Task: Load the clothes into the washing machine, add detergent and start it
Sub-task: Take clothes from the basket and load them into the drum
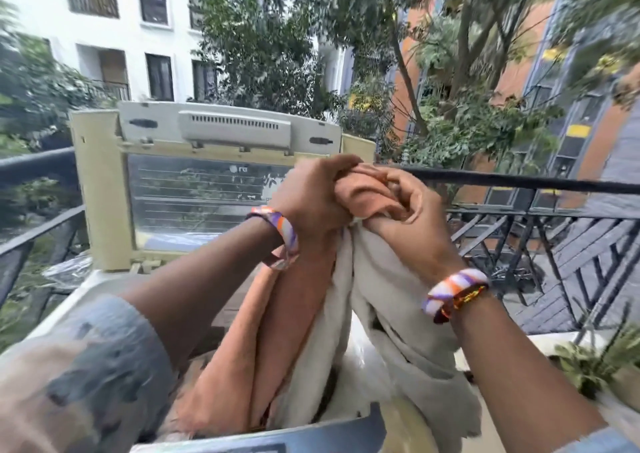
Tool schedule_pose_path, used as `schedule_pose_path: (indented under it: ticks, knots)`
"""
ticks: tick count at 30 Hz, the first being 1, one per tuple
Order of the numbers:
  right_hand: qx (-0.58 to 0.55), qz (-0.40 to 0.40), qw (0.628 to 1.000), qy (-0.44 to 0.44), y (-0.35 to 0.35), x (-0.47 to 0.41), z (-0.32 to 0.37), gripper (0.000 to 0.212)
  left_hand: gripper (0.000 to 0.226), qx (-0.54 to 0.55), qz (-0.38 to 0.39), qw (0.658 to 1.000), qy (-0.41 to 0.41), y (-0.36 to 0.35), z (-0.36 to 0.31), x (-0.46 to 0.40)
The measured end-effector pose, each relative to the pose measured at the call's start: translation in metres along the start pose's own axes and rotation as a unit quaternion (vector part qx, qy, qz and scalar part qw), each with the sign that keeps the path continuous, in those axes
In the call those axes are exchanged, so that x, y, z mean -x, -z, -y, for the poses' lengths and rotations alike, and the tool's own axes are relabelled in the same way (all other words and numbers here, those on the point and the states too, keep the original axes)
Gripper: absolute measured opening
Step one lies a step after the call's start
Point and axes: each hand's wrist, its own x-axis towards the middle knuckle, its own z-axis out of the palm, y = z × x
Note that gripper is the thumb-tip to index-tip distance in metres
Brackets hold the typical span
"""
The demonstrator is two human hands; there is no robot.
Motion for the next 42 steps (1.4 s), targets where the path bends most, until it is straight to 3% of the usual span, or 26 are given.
schedule_pose_path:
  ticks: [2, 4, 6, 8, 9, 12, 16, 20, 22, 24, 26, 28, 29, 32, 33, 35, 37, 39, 42]
  knots:
    - [-0.027, 0.07, 0.996, -0.045, 0.001, 0.021, -0.014, 0.094, 0.078, 0.04, -0.056, 0.997, 0.033, 0.007, 0.002, -0.005]
    - [0.039, 0.125, 0.988, -0.078, -0.001, 0.052, -0.04, 0.126, 0.075, 0.077, -0.104, 0.989, 0.066, 0.012, 0.002, -0.012]
    - [0.021, 0.134, 0.976, -0.173, -0.001, 0.082, -0.068, 0.131, 0.072, 0.104, -0.13, 0.982, 0.091, 0.014, -0.001, -0.018]
    - [0.016, 0.106, 0.96, -0.26, 0.001, 0.101, -0.085, 0.115, 0.07, 0.128, -0.136, 0.976, 0.114, 0.011, -0.004, -0.022]
    - [0.062, 0.08, 0.956, -0.275, 0.003, 0.103, -0.091, 0.096, 0.065, 0.139, -0.134, 0.974, 0.121, 0.009, -0.006, -0.023]
    - [0.172, -0.025, 0.951, -0.254, 0.014, 0.091, -0.092, 0.044, 0.065, 0.159, -0.133, 0.97, 0.128, 0.007, -0.01, -0.022]
    - [0.226, -0.145, 0.945, -0.189, 0.038, 0.044, -0.067, 0.029, 0.086, 0.144, -0.101, 0.975, 0.139, 0.029, 0.012, -0.013]
    - [0.193, -0.211, 0.954, -0.084, 0.044, -0.011, -0.019, 0.019, 0.077, 0.194, 0.038, 0.966, 0.17, 0.051, 0.051, 0.026]
    - [0.112, -0.151, 0.979, -0.073, 0.03, -0.03, 0.007, 0.034, 0.068, 0.191, 0.142, 0.951, 0.198, 0.057, 0.07, 0.054]
    - [0.041, -0.067, 0.992, -0.096, 0.006, -0.04, 0.024, 0.052, 0.06, 0.093, 0.256, 0.93, 0.245, 0.057, 0.091, 0.077]
    - [0.167, -0.035, 0.981, -0.091, -0.023, -0.042, 0.026, 0.035, 0.059, -0.052, 0.378, 0.882, 0.278, 0.058, 0.104, 0.094]
    - [0.337, -0.028, 0.94, -0.051, -0.05, -0.034, 0.022, 0.019, 0.066, -0.156, 0.453, 0.828, 0.293, 0.064, 0.11, 0.111]
    - [0.387, -0.014, 0.921, -0.036, -0.06, -0.026, 0.019, 0.021, 0.075, -0.173, 0.461, 0.819, 0.295, 0.066, 0.113, 0.116]
    - [0.448, 0.071, 0.891, -0.023, -0.092, -0.006, -0.005, 0.032, 0.114, -0.18, 0.42, 0.833, 0.312, 0.073, 0.117, 0.125]
    - [0.455, 0.114, 0.883, -0.012, -0.102, 0.006, -0.014, 0.038, 0.117, -0.184, 0.414, 0.831, 0.322, 0.076, 0.111, 0.125]
    - [0.433, 0.275, 0.858, 0.005, -0.119, 0.033, -0.035, 0.068, 0.104, -0.205, 0.408, 0.82, 0.345, 0.077, 0.102, 0.123]
    - [0.388, 0.449, 0.805, -0.003, -0.13, 0.062, -0.051, 0.1, 0.096, -0.214, 0.406, 0.817, 0.349, 0.076, 0.098, 0.122]
    - [0.36, 0.535, 0.764, -0.014, -0.131, 0.079, -0.06, 0.101, 0.093, -0.211, 0.426, 0.807, 0.35, 0.074, 0.097, 0.123]
    - [0.342, 0.521, 0.782, -0.011, -0.114, 0.08, -0.063, 0.082, 0.09, -0.206, 0.451, 0.8, 0.339, 0.064, 0.097, 0.121]
